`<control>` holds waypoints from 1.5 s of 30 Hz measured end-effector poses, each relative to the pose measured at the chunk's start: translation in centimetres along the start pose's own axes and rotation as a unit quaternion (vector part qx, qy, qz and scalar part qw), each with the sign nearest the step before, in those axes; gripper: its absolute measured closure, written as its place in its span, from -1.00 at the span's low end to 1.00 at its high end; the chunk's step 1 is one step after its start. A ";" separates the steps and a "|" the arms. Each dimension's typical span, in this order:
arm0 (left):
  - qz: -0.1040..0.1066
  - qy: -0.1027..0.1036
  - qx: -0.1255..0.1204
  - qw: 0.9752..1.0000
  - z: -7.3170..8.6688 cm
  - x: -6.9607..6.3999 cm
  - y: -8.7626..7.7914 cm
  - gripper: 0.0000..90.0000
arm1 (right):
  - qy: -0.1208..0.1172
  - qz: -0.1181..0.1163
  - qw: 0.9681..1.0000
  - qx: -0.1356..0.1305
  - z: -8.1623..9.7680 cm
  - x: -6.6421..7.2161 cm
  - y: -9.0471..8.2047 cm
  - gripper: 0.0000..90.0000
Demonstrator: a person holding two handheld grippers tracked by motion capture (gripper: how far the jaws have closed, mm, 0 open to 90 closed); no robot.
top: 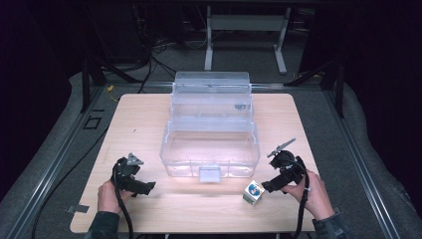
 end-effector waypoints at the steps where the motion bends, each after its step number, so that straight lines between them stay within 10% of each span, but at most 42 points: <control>1: 0.001 -0.001 0.000 1.000 0.0 -0.1 0.0 -0.98 | -0.003 0.001 1.000 0.002 -0.1 0.2 0.1 -0.91; 25: 0.005 0.001 0.003 1.000 0.0 -0.2 0.2 -0.97 | -0.048 -0.017 0.998 0.020 -1.6 4.6 2.5 -0.68; 45: 0.006 0.003 0.008 1.000 0.0 -0.3 0.4 -0.95 | -0.058 -0.012 0.995 0.077 -0.9 5.3 4.0 -0.18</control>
Point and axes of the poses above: each handheld gripper's, and its own axes: y roughly forward along the jaws, z roughly out of its underside, x roughly to its left, the point moved 9 cm from there along y, roughly forward along the jaws, and after that the axes turned 11 degrees about x, right-handed, at the moved point
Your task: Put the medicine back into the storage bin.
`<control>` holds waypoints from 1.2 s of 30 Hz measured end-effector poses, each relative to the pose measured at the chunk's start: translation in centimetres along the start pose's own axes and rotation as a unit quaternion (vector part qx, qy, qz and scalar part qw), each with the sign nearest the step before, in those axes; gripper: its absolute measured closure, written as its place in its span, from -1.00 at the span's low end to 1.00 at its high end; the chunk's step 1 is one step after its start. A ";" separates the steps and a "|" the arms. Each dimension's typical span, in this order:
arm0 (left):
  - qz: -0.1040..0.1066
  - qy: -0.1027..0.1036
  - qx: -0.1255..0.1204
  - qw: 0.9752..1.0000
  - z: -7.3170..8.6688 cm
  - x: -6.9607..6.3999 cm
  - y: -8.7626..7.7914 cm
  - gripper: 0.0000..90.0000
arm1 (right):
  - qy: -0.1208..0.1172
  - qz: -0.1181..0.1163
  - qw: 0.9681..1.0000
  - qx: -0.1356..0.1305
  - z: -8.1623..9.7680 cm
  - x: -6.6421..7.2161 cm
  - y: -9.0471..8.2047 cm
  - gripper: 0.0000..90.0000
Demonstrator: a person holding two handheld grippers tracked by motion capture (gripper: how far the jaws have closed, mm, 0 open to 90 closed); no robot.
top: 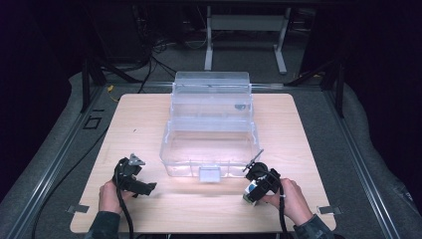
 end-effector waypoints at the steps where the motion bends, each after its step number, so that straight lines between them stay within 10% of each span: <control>1: 0.000 0.000 0.000 1.000 0.0 0.0 0.0 -0.95 | 0.000 0.000 1.000 0.000 0.0 0.0 0.0 -0.18; 36: 0.001 -0.002 0.002 1.000 0.1 0.1 0.1 -0.93 | -0.006 0.019 1.000 -0.018 0.7 -1.2 -2.5 0.03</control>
Point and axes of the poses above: each handheld gripper's, and its own axes: y roughly forward along the jaws, z roughly out of its underside, x roughly to its left, the point moved 9 cm from there along y, roughly forward along the jaws, and after that the axes turned 11 degrees about x, right-handed, at the moved point
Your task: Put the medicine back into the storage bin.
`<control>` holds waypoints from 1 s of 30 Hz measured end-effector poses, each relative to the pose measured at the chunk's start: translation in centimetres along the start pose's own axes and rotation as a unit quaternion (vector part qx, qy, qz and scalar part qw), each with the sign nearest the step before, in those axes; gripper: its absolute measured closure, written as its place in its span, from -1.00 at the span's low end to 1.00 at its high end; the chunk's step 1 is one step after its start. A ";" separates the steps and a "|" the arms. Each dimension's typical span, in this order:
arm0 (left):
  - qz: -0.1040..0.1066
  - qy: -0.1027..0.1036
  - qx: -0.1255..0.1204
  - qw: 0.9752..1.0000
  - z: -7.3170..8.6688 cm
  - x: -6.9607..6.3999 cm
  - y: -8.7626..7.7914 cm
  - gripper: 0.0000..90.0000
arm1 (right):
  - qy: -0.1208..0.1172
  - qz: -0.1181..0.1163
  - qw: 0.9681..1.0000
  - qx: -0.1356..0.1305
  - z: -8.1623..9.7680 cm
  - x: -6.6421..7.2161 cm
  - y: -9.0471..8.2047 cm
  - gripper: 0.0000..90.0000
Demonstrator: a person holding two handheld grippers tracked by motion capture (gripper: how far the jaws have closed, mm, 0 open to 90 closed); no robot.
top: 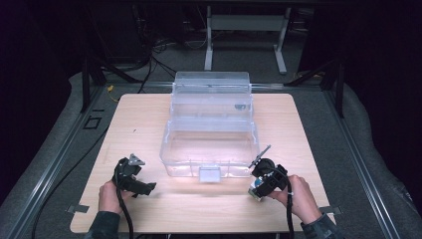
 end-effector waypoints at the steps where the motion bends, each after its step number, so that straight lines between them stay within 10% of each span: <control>1: 0.000 -0.001 0.000 1.000 0.0 0.0 0.0 -0.93 | -0.001 0.000 1.000 0.001 0.1 -0.1 -0.1 0.03; 30: -0.007 -0.007 -0.005 1.000 -0.1 0.2 0.1 -0.93 | 0.019 0.013 1.000 0.004 1.9 -4.1 -2.6 0.03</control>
Point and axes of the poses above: each handheld gripper's, and its own axes: y roughly forward along the jaws, z roughly out of its underside, x roughly to its left, the point moved 9 cm from there along y, roughly forward along the jaws, and after that the axes turned 11 degrees about x, right-handed, at the moved point
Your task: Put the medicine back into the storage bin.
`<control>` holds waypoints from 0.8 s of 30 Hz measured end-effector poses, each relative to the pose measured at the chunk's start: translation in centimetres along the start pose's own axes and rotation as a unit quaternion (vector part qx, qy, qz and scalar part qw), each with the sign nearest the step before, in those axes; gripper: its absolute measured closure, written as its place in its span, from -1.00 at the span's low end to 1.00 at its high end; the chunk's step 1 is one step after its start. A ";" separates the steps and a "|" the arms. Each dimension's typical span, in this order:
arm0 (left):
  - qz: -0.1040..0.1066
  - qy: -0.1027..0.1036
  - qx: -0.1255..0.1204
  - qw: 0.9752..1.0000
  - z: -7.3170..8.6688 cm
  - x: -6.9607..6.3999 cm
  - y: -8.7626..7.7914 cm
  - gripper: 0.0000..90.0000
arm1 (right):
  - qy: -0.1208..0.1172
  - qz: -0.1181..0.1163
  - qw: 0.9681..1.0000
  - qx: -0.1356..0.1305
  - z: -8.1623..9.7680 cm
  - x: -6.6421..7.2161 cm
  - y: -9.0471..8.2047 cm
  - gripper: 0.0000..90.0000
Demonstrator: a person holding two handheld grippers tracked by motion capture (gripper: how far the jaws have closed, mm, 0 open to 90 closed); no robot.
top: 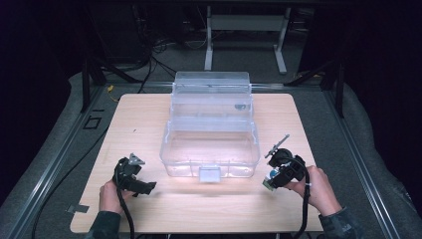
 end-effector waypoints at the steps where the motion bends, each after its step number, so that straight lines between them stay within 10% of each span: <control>1: 0.000 0.000 0.000 1.000 0.0 0.0 0.0 -0.94 | -0.002 -0.009 1.000 0.007 0.1 0.0 -0.2 0.03; 24: -0.005 -0.004 -0.013 1.000 -0.2 0.3 -0.3 -1.00 | 0.016 0.013 1.000 -0.001 0.3 -2.4 -2.0 0.03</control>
Point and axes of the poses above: each handheld gripper's, and its own axes: y roughly forward along the jaws, z roughly out of its underside, x roughly to its left, the point moved 9 cm from there along y, roughly forward along the jaws, and after that the axes turned 11 degrees about x, right-handed, at the moved point
